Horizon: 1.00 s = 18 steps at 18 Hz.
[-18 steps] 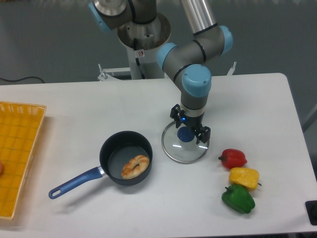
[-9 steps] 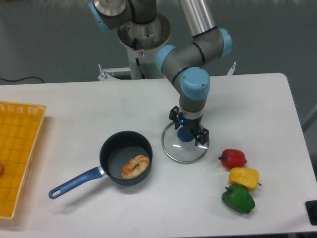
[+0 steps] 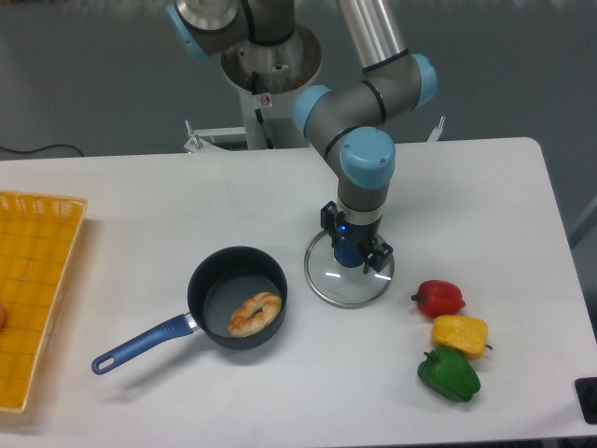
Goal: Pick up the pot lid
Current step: 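Close the gripper on the blue knob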
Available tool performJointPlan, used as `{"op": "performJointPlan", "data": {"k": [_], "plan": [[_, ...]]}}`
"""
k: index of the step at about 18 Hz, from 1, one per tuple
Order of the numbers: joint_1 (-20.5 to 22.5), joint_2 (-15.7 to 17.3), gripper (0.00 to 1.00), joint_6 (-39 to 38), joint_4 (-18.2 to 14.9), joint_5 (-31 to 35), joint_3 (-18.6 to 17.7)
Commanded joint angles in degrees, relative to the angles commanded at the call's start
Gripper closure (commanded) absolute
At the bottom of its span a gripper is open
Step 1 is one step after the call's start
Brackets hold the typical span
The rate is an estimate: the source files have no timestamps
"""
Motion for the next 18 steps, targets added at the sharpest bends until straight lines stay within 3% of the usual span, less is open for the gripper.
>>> {"op": "performJointPlan", "data": {"k": [8,18], "plan": [[-0.1,0.0,0.41,-0.1,-0.1,0.1,0.0],[-0.4,0.3,0.47,-0.2,-0.2,0.3,0.6]]}}
